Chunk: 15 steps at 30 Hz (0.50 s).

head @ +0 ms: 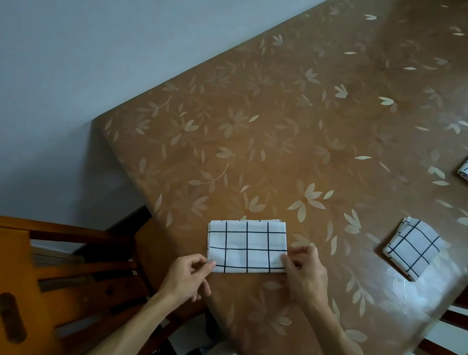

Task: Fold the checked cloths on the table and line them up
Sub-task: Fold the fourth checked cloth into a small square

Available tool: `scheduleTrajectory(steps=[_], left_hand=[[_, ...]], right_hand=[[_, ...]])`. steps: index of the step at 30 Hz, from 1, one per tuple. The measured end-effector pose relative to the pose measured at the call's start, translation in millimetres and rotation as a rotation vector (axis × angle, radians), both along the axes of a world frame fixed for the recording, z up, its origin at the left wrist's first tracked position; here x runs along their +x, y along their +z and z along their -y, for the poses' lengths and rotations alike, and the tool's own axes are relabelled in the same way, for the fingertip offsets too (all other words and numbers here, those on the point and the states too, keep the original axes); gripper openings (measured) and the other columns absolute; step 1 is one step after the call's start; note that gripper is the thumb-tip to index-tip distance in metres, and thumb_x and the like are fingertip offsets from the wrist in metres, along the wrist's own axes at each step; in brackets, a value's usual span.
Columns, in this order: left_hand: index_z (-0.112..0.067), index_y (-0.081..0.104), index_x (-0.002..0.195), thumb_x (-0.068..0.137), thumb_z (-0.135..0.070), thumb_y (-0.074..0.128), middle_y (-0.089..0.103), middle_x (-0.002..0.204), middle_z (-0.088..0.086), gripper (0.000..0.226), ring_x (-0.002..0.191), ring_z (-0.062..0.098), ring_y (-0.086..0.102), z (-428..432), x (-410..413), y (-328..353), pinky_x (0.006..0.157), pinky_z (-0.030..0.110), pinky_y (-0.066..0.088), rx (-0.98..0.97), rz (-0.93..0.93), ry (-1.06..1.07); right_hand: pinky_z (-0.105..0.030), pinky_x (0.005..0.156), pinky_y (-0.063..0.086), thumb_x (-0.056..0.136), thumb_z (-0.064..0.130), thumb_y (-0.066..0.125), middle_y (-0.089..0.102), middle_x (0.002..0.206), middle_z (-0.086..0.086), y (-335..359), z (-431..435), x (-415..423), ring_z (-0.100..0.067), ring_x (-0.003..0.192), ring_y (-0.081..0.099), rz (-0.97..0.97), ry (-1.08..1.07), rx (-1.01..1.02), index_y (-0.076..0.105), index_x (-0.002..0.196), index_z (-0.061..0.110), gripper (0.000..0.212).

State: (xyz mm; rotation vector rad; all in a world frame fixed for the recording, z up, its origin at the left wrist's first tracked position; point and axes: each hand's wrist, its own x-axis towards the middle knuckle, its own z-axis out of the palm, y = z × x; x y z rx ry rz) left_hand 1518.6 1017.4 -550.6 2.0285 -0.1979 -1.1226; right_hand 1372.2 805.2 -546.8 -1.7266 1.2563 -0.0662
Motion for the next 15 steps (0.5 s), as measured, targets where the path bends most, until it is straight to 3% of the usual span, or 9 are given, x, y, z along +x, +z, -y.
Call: scheduleTrajectory(steps=[3,5,8,10,12,15], left_hand=[[-0.013,0.071,0.081,0.095,-0.039,0.064,0.071,0.061,0.005,0.03,0.043,0.013,0.058,1.7,-2.3,-2.8,0.059,0.036,0.059,0.065,0.07,0.03],[-0.016,0.07,0.07,0.092,-0.043,0.067,0.07,0.058,-0.003,0.034,0.053,0.01,0.065,-0.6,-4.0,-4.7,0.064,0.034,0.062,0.172,0.204,0.026],[-0.022,0.061,0.064,0.092,-0.047,0.064,0.065,0.056,-0.006,0.038,0.056,0.007,0.063,-6.5,-5.3,-1.1,0.052,0.021,0.052,0.248,0.447,-0.02],[-0.025,0.055,0.072,0.097,-0.044,0.056,0.061,0.068,-0.012,0.031,0.063,0.004,0.06,-2.1,-4.8,4.8,0.049,0.012,0.042,0.201,0.686,-0.111],[-0.025,0.062,0.093,0.099,-0.039,0.05,0.062,0.093,-0.011,0.019,0.086,0.004,0.058,13.2,-6.3,6.7,0.067,0.012,0.048,0.057,0.92,-0.228],[-0.017,0.059,0.127,0.1,-0.034,0.047,0.056,0.133,0.004,0.034,0.126,0.018,0.049,50.4,-11.9,-6.0,0.106,0.031,0.042,-0.038,1.112,-0.508]], right_hand=[[-0.028,0.064,0.057,0.09,0.031,0.067,0.068,0.089,0.013,2.2,1.7,4.5,-0.007,0.083,0.065,-0.039,0.026,-0.032,0.052,0.103,0.025,0.021],[-0.02,0.057,0.048,0.09,0.032,0.067,0.066,0.089,0.011,4.9,2.3,8.9,-0.008,0.081,0.063,-0.074,0.05,-0.061,0.052,0.103,0.022,0.022],[-0.018,0.052,0.037,0.089,0.034,0.066,0.062,0.086,0.012,8.4,3.0,13.6,-0.007,0.076,0.058,-0.123,0.057,-0.091,0.052,0.099,0.022,0.022],[-0.019,0.053,0.038,0.089,0.037,0.065,0.062,0.084,0.013,6.8,2.7,13.5,-0.007,0.075,0.058,-0.122,0.048,-0.103,0.053,0.096,0.023,0.02],[-0.023,0.055,0.045,0.089,0.038,0.065,0.062,0.082,0.014,4.8,2.1,13.0,-0.006,0.075,0.059,-0.106,0.049,-0.117,0.053,0.092,0.024,0.019],[-0.029,0.06,0.054,0.09,0.038,0.065,0.061,0.08,0.015,1.9,1.7,13.1,-0.004,0.074,0.06,-0.095,0.053,-0.135,0.052,0.089,0.027,0.017]])
